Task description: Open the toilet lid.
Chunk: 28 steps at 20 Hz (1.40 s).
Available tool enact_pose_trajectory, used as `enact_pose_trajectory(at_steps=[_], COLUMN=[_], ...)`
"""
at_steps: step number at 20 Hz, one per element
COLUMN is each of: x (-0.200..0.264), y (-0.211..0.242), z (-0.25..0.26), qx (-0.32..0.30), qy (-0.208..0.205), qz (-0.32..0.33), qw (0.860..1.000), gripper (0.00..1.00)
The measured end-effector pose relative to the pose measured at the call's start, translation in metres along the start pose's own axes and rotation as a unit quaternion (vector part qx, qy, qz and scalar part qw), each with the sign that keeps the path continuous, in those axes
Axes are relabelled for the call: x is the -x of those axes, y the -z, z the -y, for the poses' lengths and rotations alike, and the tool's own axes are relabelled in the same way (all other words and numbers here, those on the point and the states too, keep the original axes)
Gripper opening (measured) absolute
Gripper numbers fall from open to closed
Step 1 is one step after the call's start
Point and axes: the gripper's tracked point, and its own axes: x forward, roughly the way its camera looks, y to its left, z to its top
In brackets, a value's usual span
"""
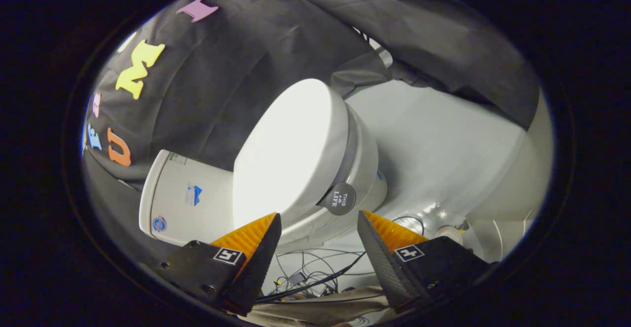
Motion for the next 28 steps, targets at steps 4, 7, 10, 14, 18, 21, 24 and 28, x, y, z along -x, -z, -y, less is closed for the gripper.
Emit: enact_pose_trajectory(at_steps=[4,7,10,14,18,21,24,28], x=[-0.011,-0.021,-0.031,-0.040,-0.048,-0.052,-0.050,-0.052], y=[-0.010,-0.013,-0.013,-0.015,-0.014,-0.018,-0.019,-0.020], z=[0.010,0.010,0.013,0.018,0.019,0.027,0.027,0.027], qx=[-0.014,-0.031,-0.046,-0.075,-0.093,-0.105,-0.111,-0.116], qy=[0.016,0.011,0.008,0.006,-0.001,0.012,0.010,0.011], qz=[0.009,-0.003,-0.016,-0.027,-0.039,-0.036,-0.035,-0.039], qw=[1.000,0.999,0.999,0.997,0.995,0.994,0.993,0.992], gripper=[0.94,0.90,0.84,0.75,0.60,0.43,0.26,0.27])
